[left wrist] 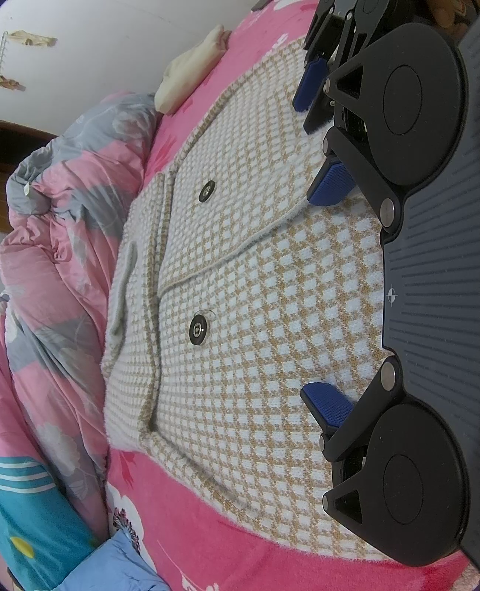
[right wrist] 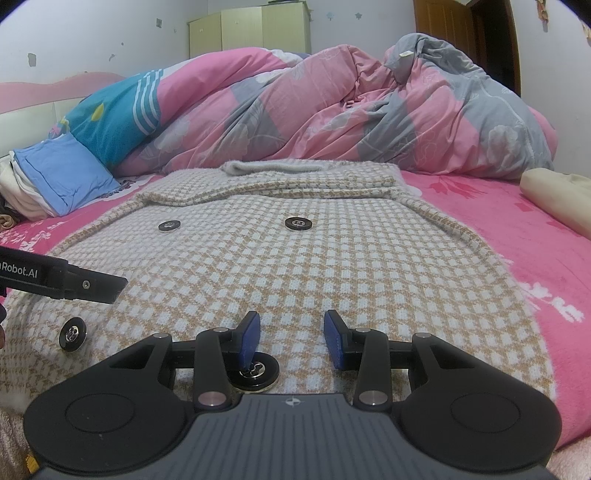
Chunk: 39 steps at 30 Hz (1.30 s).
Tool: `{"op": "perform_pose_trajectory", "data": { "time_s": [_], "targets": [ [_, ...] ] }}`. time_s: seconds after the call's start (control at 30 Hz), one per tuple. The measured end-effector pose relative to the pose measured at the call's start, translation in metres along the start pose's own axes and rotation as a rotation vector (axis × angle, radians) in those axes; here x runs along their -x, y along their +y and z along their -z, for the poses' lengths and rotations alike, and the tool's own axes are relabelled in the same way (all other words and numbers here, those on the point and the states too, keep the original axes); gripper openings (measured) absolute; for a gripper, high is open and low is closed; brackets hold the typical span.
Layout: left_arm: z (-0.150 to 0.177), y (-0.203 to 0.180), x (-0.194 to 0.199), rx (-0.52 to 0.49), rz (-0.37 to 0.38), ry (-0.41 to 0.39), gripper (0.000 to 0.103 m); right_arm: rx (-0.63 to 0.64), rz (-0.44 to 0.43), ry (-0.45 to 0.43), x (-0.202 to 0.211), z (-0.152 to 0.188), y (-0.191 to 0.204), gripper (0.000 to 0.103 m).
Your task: Fold clothes
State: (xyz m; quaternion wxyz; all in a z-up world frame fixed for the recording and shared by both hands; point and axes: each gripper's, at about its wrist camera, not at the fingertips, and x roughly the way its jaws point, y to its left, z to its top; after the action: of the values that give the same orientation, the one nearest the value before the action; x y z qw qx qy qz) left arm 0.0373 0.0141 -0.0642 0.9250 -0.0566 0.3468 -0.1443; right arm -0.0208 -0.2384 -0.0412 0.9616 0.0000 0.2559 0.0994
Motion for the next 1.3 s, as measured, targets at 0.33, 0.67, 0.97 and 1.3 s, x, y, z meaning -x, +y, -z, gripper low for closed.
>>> {"op": "perform_pose_trajectory", "data": {
  "time_s": [0.33, 0.67, 0.97, 1.3],
  "targets": [
    [0.001, -0.005, -0.001, -0.037, -0.022, 0.009, 0.103, -0.022, -0.033, 0.013, 0.013, 0.003, -0.004, 0.043],
    [0.001, -0.011, -0.004, -0.069, -0.055, 0.029, 0.103, 0.015, -0.016, 0.041, 0.038, 0.017, 0.000, 0.057],
    [0.000, -0.009, -0.004, -0.075, -0.052, 0.036, 0.103, 0.209, 0.064, 0.134, 0.063, 0.035, 0.018, 0.057],
    [-0.005, -0.012, -0.004, -0.063, -0.070, 0.070, 0.103, 0.265, 0.056, 0.065, 0.066, 0.013, 0.036, 0.056]
  ]
}}
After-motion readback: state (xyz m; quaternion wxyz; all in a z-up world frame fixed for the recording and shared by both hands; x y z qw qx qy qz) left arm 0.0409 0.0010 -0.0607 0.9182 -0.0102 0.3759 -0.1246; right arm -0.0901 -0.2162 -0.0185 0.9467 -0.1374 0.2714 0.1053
